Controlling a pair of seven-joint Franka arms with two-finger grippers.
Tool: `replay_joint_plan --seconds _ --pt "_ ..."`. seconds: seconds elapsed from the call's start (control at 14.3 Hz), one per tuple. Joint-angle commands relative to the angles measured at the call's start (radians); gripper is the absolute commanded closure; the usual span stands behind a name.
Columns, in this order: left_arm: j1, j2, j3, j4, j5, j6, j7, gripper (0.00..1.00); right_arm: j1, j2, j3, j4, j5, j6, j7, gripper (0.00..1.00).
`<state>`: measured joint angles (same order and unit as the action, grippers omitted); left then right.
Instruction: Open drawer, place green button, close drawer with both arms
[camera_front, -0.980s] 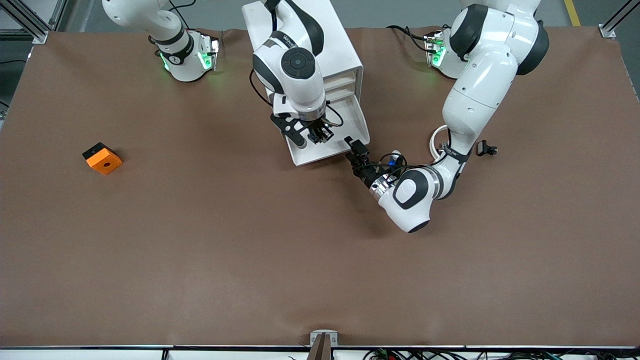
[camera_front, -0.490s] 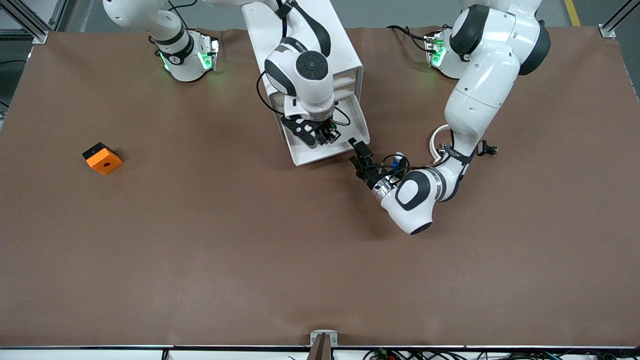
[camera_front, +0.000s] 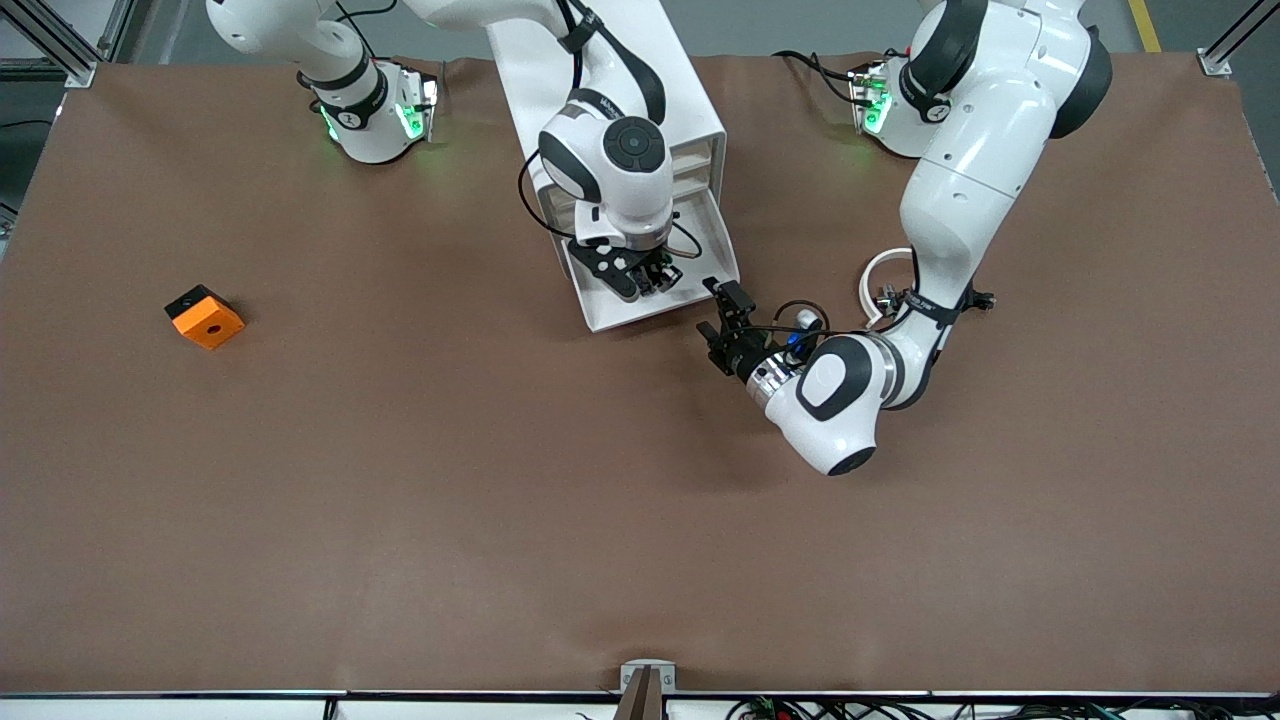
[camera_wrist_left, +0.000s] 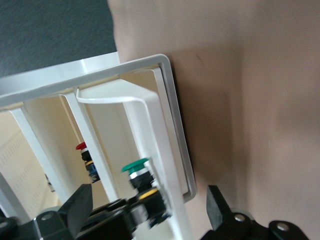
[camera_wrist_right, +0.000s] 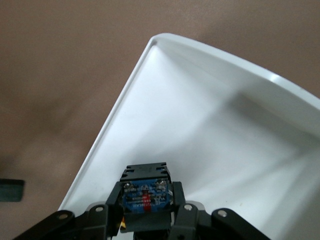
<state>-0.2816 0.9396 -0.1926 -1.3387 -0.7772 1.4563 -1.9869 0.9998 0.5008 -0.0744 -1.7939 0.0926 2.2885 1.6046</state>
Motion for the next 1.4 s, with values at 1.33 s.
replay_joint_plan --seconds 1.33 --pt "-0.085 -0.153 -0.007 0.142 0.723 0.254 1.145 0.00 -0.364 -0.226 -0.033 0.156 -0.048 -0.417 -0.622 0.00"
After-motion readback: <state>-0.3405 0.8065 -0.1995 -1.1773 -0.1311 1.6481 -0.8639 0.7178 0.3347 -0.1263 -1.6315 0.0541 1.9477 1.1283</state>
